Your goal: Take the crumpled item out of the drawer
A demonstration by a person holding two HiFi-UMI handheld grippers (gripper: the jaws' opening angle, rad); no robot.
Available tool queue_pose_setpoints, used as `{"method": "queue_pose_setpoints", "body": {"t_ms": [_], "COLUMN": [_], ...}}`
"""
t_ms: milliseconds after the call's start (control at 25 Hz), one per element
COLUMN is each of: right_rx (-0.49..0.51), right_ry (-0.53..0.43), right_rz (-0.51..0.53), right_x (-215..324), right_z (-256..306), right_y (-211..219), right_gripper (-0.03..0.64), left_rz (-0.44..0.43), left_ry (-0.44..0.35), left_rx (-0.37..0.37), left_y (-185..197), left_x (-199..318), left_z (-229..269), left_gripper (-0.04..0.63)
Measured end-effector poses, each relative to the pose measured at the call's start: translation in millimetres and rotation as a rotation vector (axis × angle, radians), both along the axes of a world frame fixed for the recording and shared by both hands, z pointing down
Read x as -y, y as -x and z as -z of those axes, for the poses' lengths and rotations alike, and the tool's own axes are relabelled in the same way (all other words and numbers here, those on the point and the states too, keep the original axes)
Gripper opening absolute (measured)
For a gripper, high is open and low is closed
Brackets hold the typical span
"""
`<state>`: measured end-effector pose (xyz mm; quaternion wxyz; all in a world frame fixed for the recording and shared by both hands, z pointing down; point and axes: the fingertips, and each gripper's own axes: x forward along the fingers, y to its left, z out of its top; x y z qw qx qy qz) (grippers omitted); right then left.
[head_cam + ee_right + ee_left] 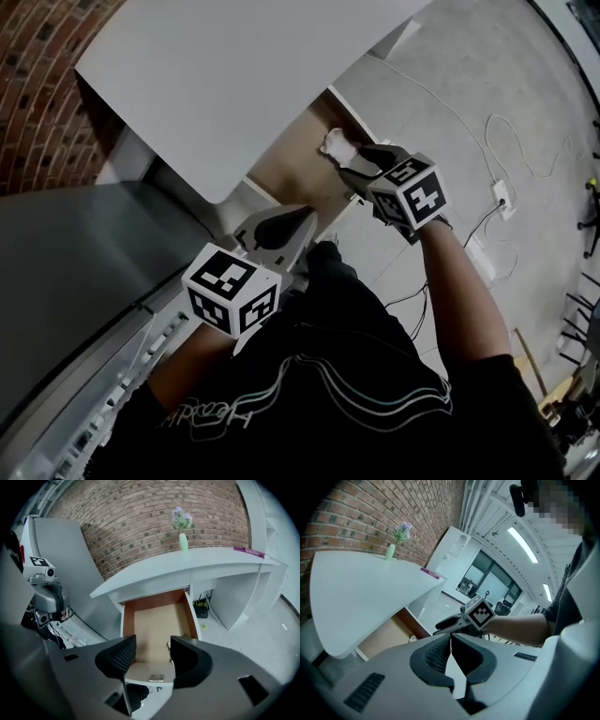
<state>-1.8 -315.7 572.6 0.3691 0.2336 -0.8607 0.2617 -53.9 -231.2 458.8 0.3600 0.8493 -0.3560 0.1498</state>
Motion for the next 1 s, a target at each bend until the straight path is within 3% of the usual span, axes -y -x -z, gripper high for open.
{"method": "queue_pose_setpoints", "body": {"t_ms": [520, 640, 1000], "right_rx": [-0.228, -0.264, -0.498], "right_ry": [0.154, 0.189, 0.293], "right_rz": [0.188, 0.199, 0.174], "right_x": [40, 45, 58], "right_z": [-120, -143, -205], "right_y": [21, 27, 5], "right_gripper": [0.238, 0.238, 0.238], "left_rz": [0.051, 0.056, 0.076], "left_ry": [0.099, 0.116, 0.159], "left_rx": [0.004, 0.005, 0.011], "left_y": [3, 7, 16], "left_x": [28, 30, 32], "left_z": [-64, -77, -109], "left_gripper": [0.025, 0.025, 0.025]}}
